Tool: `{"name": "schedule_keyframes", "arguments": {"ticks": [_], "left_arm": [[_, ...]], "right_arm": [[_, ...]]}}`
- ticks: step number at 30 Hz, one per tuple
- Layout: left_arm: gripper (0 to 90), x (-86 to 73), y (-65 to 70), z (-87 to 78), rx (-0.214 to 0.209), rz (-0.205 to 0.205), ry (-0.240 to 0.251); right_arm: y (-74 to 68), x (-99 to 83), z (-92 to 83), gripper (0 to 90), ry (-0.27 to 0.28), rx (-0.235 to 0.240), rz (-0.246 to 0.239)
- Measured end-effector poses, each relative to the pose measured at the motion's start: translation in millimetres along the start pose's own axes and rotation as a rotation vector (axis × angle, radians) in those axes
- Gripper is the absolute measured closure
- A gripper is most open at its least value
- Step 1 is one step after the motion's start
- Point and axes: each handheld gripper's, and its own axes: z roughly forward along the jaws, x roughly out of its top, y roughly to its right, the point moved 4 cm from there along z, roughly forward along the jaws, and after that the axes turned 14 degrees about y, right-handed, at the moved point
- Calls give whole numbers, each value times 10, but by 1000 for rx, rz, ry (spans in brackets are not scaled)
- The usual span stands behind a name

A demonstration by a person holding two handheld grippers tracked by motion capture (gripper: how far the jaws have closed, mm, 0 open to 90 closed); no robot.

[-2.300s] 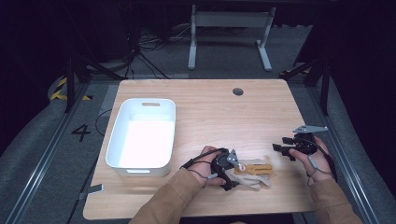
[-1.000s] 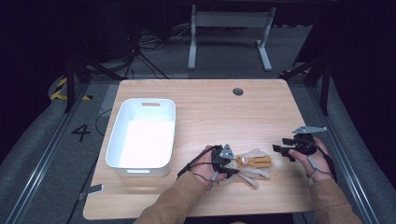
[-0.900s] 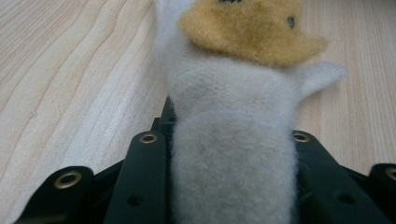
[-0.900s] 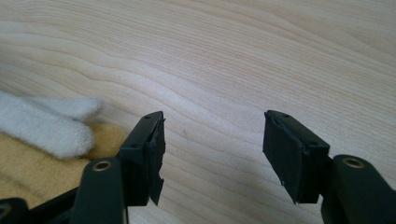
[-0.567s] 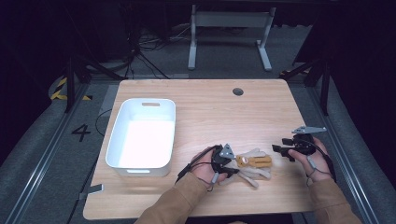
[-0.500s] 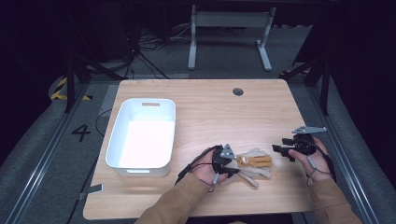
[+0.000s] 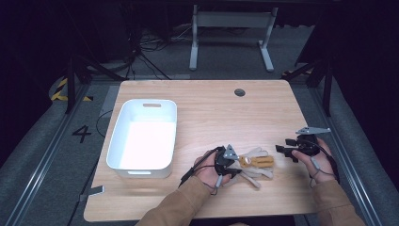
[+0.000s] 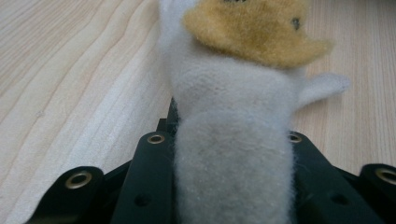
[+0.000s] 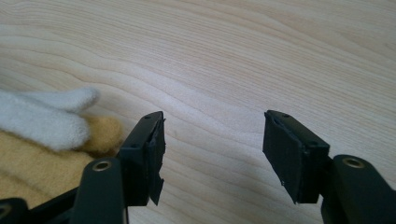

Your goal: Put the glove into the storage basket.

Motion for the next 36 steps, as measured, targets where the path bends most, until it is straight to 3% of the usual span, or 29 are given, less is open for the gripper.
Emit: {"name": "schedule_keyframes", "arguments": {"ticks": [13,18,27,36], "left_arm": [[724,246,3,-238,0,-61,9],[725,351,-8,-373,16,-73,3],[725,509,-69,-575,58,-111,53],[725,662,-112,-832,112,-130,83]], "right_arm": [[81,-9,-2,394,2,-22,6],[97,5,14,394,5,-21,11],[110,64,76,394,14,-18,16],[109,139,171,408,8,-8,-10]]}}
